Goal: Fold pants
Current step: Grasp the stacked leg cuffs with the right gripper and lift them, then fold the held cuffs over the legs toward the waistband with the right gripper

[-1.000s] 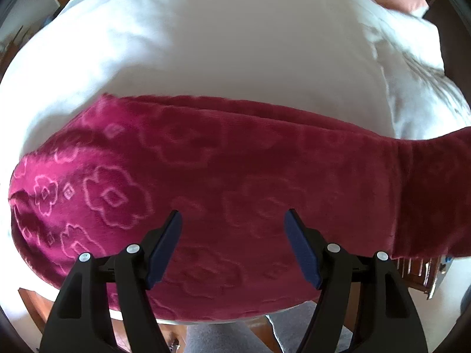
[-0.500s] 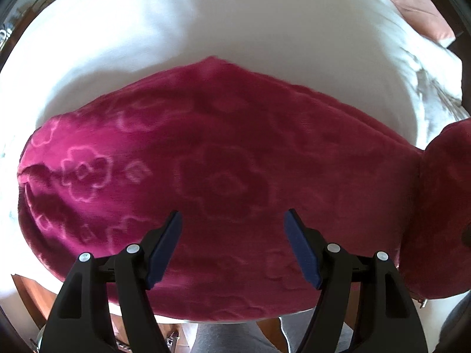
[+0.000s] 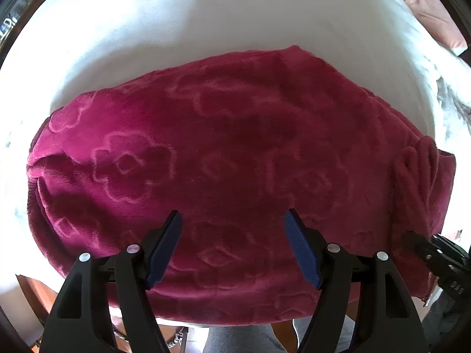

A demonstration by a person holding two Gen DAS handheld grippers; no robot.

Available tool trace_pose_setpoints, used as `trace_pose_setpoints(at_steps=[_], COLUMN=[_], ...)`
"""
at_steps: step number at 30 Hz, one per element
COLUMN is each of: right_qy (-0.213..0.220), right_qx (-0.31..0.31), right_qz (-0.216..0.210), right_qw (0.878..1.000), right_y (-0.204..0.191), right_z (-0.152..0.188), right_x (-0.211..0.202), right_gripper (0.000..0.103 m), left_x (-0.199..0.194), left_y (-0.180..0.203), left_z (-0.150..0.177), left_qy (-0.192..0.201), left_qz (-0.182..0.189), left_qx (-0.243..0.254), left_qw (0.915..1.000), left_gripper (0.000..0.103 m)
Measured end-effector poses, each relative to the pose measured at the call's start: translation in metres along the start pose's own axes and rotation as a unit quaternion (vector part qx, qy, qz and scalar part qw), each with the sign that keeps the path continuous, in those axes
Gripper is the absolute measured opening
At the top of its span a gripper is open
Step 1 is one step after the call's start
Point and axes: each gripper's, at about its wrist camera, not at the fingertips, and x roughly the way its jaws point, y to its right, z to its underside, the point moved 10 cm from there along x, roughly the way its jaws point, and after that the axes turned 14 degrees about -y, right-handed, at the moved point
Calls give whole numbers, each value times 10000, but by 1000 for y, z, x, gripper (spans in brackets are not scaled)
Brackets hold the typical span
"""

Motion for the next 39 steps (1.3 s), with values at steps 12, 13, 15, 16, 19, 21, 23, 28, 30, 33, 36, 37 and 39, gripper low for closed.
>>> trace_pose_setpoints(at_steps=[12, 13, 15, 16, 19, 21, 23, 28, 30, 33, 36, 37, 39], right_qy=[-276, -282, -301, -310, -294, -213, -133, 67, 98, 134, 177, 186, 185], right_qx=[-349, -411, -599, -691, -826, -879, -870, -710, -623, -563, -613, -639, -660], right_qz=[277, 255, 284, 244, -20, -161, -225, -191, -138, -38, 79, 137, 218], right_qw=[9986, 9984, 9973, 9968, 9962, 9958, 9959, 9973, 9979, 9983, 9979, 9977, 9974], right_y=[-11, -15, -22, -25, -29, -24, -18, 16, 30, 50, 63, 67, 76], right_z=[-3, -2, 2, 5, 14, 20, 24, 34, 37, 42, 44, 46, 48], right_x=[38, 40, 40, 39, 24, 8, -8, -43, -50, -61, -70, -73, -78], right_gripper=[42, 45, 48, 48, 48, 48, 48, 48, 48, 48, 48, 48, 48], left_x=[-4, -5, -7, -9, -13, -16, -18, -20, -17, -8, 7, 13, 26], left_y=[9, 14, 24, 30, 51, 65, 82, 125, 142, 163, 159, 159, 160], left_z=[11, 13, 15, 17, 21, 26, 31, 50, 56, 64, 64, 66, 71], left_qy=[-7, 9, 43, 65, 117, 153, 180, 257, 264, 236, 169, 148, 115], left_qz=[-30, -30, -27, -24, -2, 36, 80, 212, 223, 200, 113, 83, -21], left_qx=[-3, 0, 16, 31, 91, 125, 157, 307, 342, 298, 136, 70, -85], left_qw=[10000, 10000, 10000, 10000, 9999, 9998, 9997, 9990, 9988, 9991, 9997, 9998, 9999], left_gripper=[71, 71, 71, 71, 71, 71, 71, 72, 77, 77, 77, 77, 77])
